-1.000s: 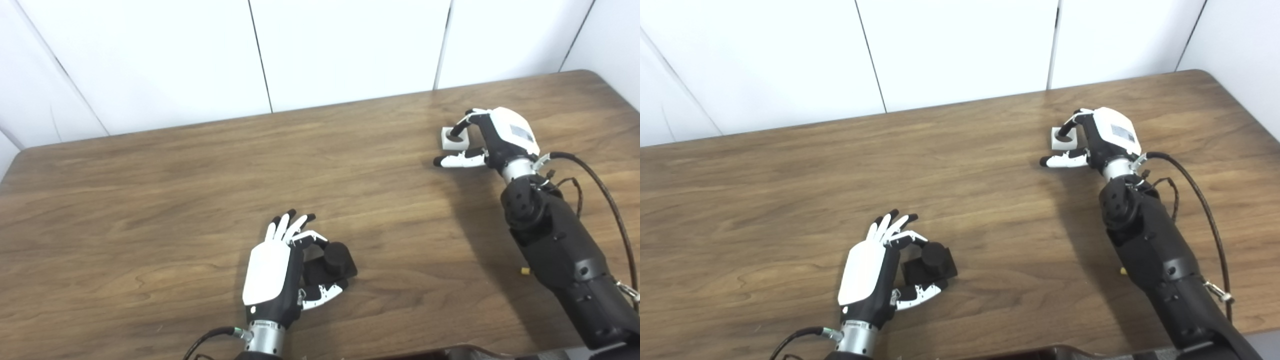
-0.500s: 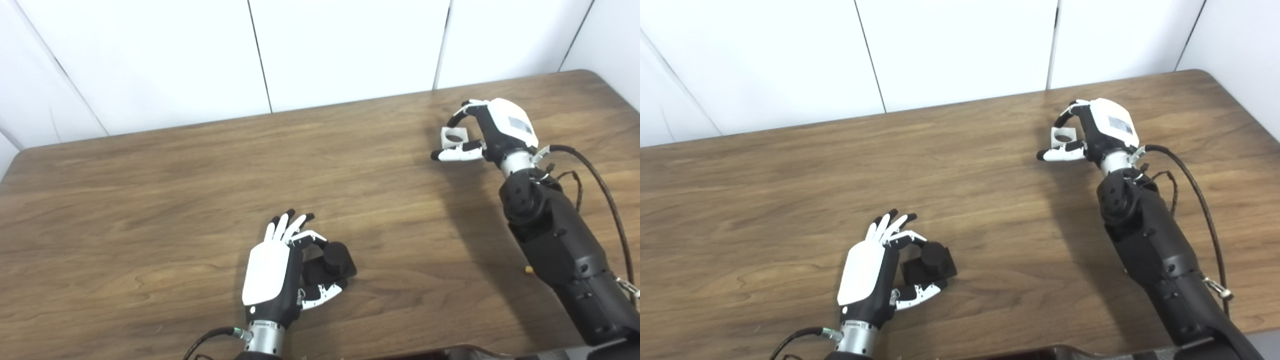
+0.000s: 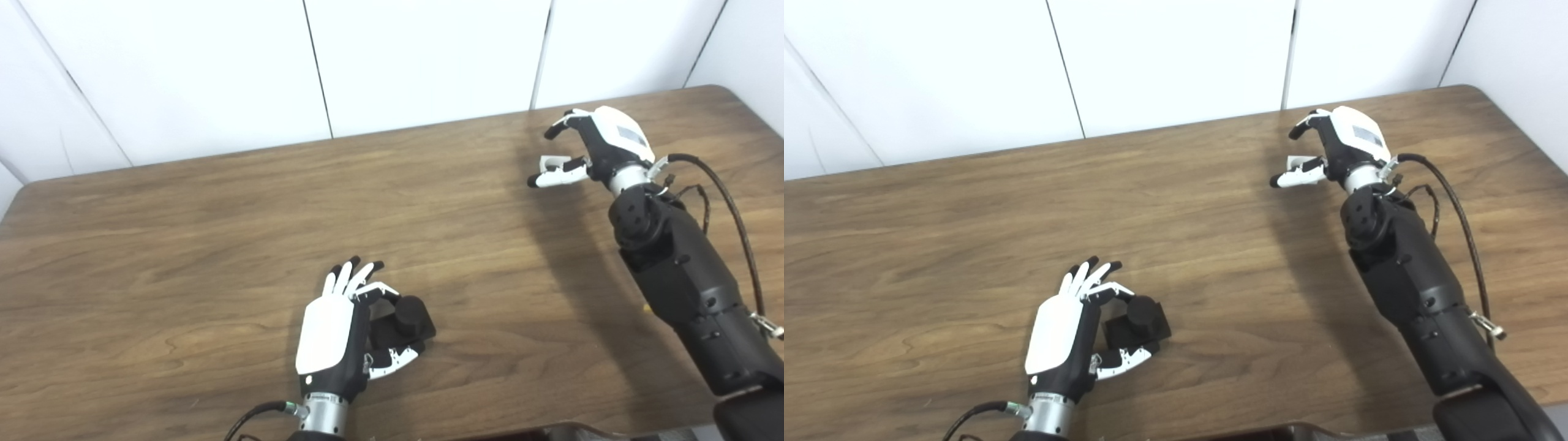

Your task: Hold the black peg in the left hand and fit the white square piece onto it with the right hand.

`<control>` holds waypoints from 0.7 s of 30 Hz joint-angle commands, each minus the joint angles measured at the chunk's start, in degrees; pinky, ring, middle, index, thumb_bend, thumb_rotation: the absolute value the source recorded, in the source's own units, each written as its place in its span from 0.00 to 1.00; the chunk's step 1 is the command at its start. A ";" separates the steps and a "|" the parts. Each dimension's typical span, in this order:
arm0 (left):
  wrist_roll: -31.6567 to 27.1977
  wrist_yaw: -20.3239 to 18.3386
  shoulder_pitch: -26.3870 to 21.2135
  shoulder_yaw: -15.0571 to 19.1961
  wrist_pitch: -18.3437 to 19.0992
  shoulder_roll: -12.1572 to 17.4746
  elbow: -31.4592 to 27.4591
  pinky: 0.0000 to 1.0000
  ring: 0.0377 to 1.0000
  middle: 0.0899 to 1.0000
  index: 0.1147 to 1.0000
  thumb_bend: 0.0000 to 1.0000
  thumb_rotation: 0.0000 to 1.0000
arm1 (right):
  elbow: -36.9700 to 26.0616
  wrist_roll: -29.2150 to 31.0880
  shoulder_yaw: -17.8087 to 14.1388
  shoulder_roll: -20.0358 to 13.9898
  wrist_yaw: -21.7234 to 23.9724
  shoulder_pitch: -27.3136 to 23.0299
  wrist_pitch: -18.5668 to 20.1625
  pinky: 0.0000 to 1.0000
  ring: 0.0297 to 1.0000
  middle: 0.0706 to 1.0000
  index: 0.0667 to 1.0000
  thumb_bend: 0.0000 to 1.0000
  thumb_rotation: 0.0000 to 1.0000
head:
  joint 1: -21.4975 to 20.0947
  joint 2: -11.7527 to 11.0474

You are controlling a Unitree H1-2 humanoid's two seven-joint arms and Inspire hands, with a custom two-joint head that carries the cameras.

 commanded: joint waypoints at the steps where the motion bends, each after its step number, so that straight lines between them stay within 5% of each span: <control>1: 0.47 1.18 3.93 -0.12 0.11 -1.76 1.60 1.00 0.97 0.88 0.42 0.52 0.07 | -0.22 -1.65 0.64 -2.36 1.52 -4.88 0.54 0.83 0.97 0.92 0.72 0.88 0.26 | -0.08 0.02; 9: 0.27 1.09 4.11 -0.16 0.54 -1.63 1.39 1.00 0.98 0.88 0.42 0.52 0.07 | 0.79 -2.88 3.81 -5.95 11.33 -8.23 2.75 0.99 1.00 0.99 0.82 0.92 0.27 | -0.35 -0.17; 21: 0.01 0.86 4.20 -0.08 0.81 -1.56 1.28 1.00 0.98 0.88 0.42 0.52 0.07 | 2.10 -3.21 6.43 -9.07 19.11 -12.12 2.25 1.00 1.00 1.00 0.84 0.97 0.28 | -0.66 -0.37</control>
